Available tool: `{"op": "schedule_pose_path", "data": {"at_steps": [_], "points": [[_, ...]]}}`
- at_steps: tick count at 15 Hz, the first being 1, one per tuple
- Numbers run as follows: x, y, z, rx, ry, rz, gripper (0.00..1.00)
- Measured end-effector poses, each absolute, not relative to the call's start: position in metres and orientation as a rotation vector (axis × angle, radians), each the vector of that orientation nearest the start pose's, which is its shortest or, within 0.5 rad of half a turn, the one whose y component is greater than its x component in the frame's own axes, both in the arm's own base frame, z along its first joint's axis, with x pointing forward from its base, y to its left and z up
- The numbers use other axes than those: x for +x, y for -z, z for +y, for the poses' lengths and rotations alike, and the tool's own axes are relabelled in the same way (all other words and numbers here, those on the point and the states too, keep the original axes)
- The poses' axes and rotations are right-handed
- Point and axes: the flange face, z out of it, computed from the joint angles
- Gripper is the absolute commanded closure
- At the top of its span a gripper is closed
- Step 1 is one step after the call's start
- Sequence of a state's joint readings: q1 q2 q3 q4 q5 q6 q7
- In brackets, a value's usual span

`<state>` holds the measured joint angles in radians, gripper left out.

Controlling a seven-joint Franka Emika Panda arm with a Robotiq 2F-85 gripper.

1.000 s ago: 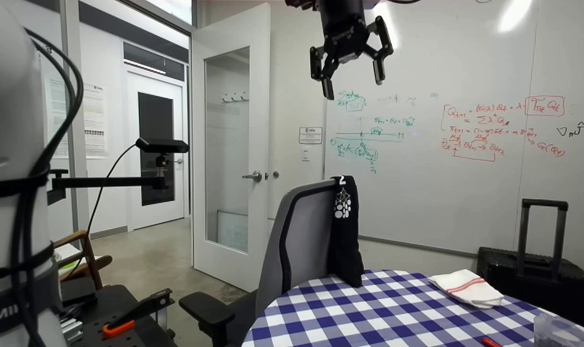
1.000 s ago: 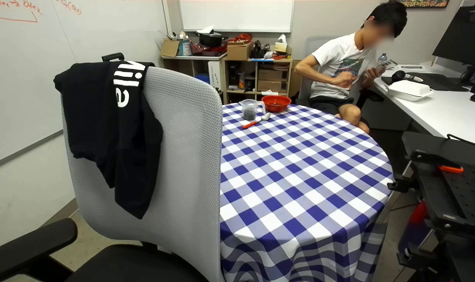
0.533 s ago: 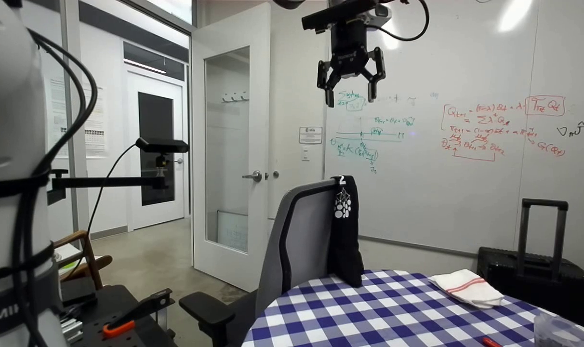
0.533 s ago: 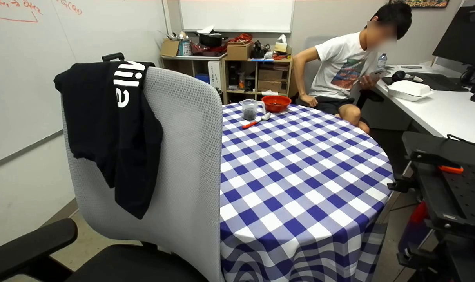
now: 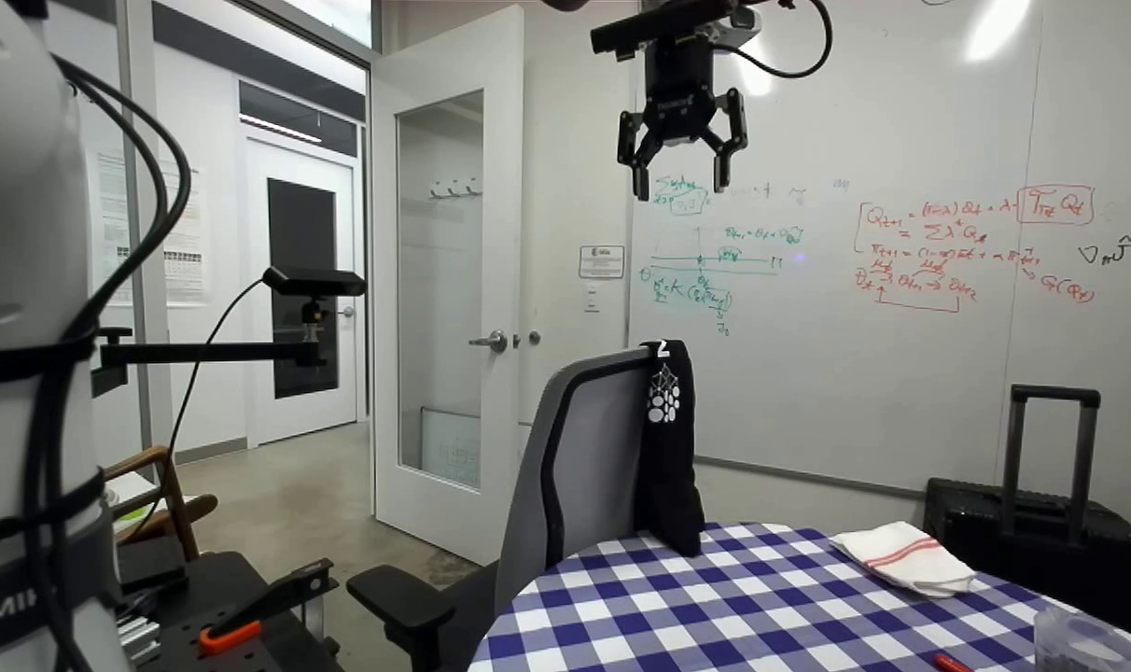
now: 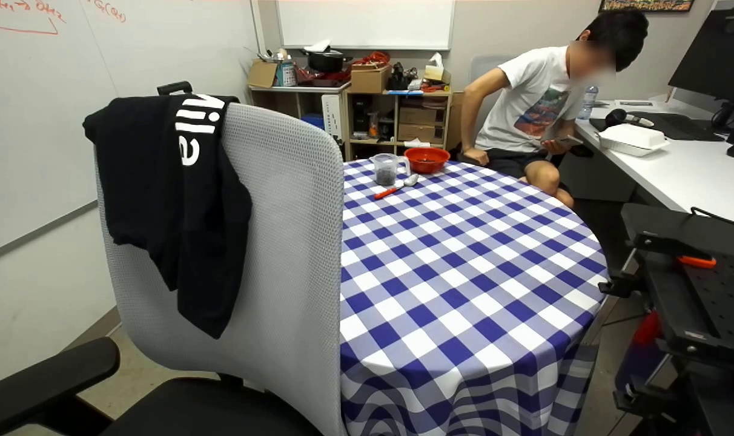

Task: Put the black shirt on the table

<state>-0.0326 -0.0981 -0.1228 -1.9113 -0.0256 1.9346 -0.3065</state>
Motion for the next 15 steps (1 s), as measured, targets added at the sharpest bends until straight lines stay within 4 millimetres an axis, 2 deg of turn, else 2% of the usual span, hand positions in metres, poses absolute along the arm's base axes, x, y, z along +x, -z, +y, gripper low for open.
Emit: {"op": "schedule_pose_path", "data": {"at_steps": [3, 6, 10, 12, 15], "points": [[0.54, -0.547, -0.088, -3.166, 0.223, -0.24, 0.0], [0.559, -0.536, -0.074, -3.095, 0.428, -0.111, 0.0], [0.6, -0.5, -0.039, -3.017, 0.719, 0.078, 0.0], [0.619, -0.474, -0.024, -2.962, 0.826, 0.197, 0.0], [0.638, -0.432, -0.018, -2.883, 0.893, 0.408, 0.0]]}}
